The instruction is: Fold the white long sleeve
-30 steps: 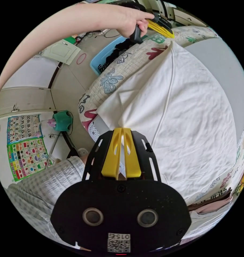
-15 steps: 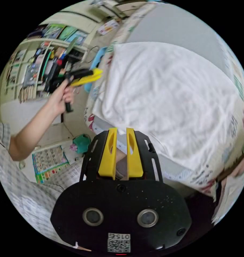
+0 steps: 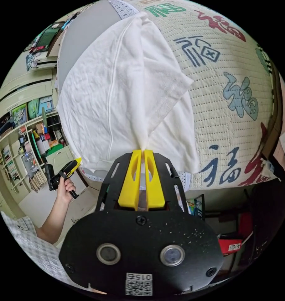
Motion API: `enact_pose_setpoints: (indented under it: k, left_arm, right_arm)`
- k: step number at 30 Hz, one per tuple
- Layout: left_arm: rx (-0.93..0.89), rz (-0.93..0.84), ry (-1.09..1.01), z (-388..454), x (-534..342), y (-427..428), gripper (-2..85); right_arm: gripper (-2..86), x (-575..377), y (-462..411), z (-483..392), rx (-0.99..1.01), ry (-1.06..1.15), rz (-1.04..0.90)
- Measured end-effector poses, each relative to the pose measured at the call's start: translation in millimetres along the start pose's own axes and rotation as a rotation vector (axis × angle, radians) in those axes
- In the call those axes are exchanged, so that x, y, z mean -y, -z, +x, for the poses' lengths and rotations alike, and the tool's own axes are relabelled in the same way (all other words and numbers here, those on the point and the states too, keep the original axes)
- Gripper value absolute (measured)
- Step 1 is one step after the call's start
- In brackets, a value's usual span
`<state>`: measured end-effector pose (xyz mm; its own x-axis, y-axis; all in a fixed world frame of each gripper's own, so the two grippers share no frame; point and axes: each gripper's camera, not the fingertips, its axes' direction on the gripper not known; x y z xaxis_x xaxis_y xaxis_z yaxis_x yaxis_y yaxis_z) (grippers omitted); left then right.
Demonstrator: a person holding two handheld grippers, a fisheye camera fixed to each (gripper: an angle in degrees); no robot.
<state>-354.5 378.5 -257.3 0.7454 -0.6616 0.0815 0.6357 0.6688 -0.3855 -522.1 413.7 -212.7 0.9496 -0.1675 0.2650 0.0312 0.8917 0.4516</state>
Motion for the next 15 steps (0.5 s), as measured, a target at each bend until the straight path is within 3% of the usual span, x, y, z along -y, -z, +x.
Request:
enact_pose_setpoints:
  k: [5, 9, 11, 15]
  left_arm:
    - [0.271, -0.012, -0.113, 72.8, -9.7, -5.2, 3.8]
    - [0.495, 0.13, -0.356, 177.8, -38.1, -5.9, 6.1]
    - [0.459, 0.144, -0.495, 226.5, -50.1, -20.2, 6.4]
    - [0.229, -0.004, -0.634, 311.6, -54.8, -88.7, 7.8]
  right_arm:
    - [3.7, -21.0, -0.9, 55.0, 0.071, 0.074, 0.001]
    - [5.5, -24.3, 38.5, 105.8, 0.132, 0.081, 0.149]
    - [7.7, -10.6, 62.4, 135.1, 0.172, 0.089, 0.239]
    - [9.6, 33.8, 77.3, 162.9, 0.25, 0.116, 0.31]
